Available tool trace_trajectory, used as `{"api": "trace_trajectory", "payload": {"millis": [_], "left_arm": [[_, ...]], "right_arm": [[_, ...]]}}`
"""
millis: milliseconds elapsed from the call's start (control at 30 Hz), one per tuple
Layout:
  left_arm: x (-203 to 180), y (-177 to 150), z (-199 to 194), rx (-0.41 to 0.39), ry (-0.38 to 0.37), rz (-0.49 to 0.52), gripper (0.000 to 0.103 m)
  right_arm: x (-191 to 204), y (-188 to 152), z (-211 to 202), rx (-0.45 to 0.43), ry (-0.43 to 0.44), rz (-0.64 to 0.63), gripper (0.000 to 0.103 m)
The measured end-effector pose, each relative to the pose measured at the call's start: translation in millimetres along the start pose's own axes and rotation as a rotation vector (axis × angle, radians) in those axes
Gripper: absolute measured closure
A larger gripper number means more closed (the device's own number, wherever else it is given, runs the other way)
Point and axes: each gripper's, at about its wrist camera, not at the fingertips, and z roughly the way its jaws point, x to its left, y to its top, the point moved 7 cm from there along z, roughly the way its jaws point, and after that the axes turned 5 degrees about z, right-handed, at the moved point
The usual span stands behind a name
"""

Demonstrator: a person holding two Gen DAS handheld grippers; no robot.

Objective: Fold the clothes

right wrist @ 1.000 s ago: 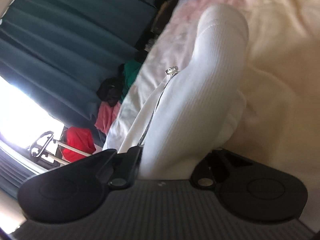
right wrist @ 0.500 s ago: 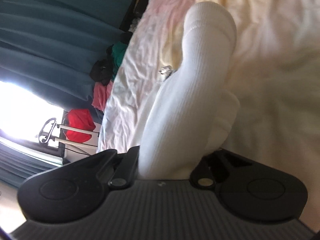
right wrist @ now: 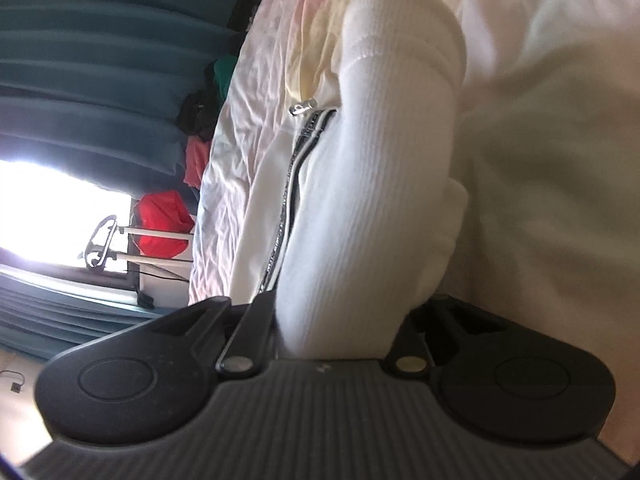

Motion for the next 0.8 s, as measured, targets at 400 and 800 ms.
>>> {"api": "trace_trajectory", "payload": {"millis": [400,800], "left_arm": [[-97,-33,-77,-0.248,0.07,0.433,0.003],[-248,-110,58,-0.253,-0.045,0.69,0.002]], "right_arm": [[-2,1,-13,-0.002,0.074,0.105,0.043],[12,1,-34,-0.072,0.123,0.001,0.042]]}}
